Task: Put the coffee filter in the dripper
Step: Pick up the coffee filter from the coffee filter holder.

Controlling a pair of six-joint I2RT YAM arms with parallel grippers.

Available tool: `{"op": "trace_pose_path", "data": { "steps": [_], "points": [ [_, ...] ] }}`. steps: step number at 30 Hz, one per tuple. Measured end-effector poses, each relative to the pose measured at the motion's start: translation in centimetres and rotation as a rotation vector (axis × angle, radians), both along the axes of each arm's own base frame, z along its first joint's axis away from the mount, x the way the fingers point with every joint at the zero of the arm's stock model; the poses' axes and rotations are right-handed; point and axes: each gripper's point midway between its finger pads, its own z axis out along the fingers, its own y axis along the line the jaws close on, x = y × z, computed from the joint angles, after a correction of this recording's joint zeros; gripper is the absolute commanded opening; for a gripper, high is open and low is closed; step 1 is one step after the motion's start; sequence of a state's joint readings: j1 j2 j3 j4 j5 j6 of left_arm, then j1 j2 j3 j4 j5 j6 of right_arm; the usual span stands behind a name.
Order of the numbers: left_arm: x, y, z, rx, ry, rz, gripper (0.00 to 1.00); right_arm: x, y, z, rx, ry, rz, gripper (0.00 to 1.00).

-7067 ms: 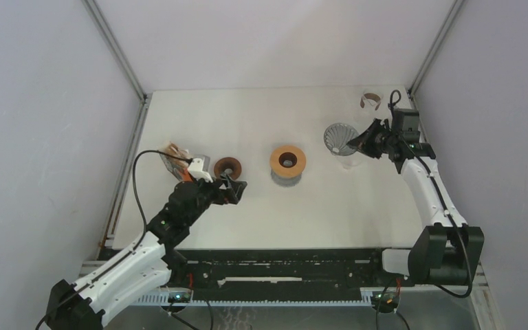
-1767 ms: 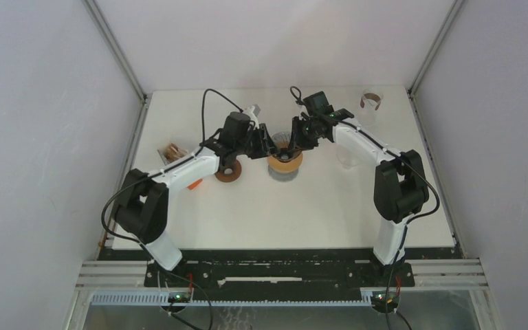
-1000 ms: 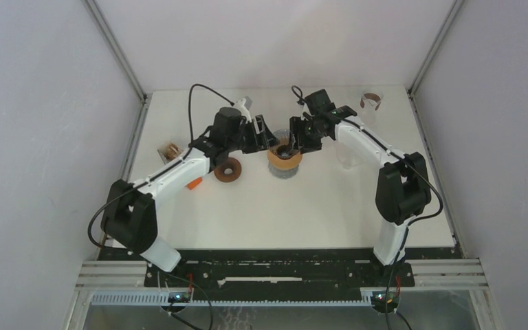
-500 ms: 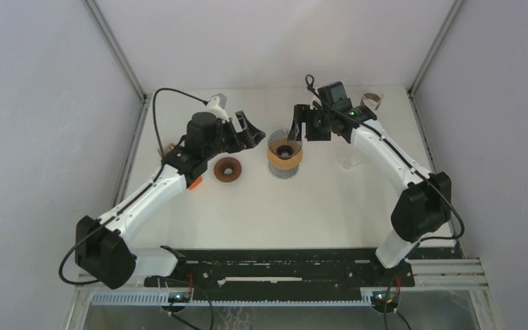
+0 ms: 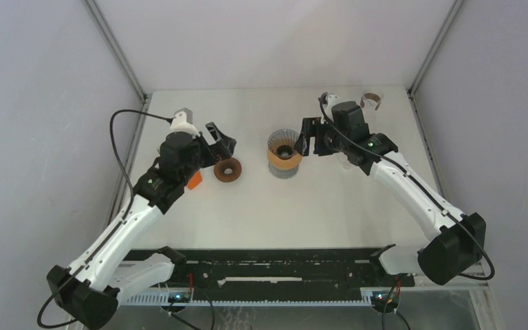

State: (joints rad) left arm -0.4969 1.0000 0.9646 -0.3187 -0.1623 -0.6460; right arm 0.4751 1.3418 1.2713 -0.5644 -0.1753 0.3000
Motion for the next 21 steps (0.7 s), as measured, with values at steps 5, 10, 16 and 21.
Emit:
{"op": "trace_pose_path", "data": {
  "steps": [5, 10, 16, 21],
  "points": [
    [-1.5, 3.0, -0.5, 0.037, 0.007, 0.104, 1.00, -1.7, 0.1, -1.9, -0.024, 0.000, 0.012, 0.84],
    [-2.1, 7.2, -0.8, 0.085, 0.016, 0.253, 0.96, -3.1, -0.4, -2.1, -0.020, -0.034, 0.013, 0.84],
    [-2.1, 11.1, -1.8, 0.108, 0.057, 0.399, 0.82, -3.8, -1.1, -0.3, 0.014, -0.120, -0.004, 0.84],
    [-0.8, 13.6, -3.8, 0.121, 0.131, 0.488, 0.70, -3.9, -1.0, -0.8, 0.012, -0.128, -0.005, 0.84]
  ]
}}
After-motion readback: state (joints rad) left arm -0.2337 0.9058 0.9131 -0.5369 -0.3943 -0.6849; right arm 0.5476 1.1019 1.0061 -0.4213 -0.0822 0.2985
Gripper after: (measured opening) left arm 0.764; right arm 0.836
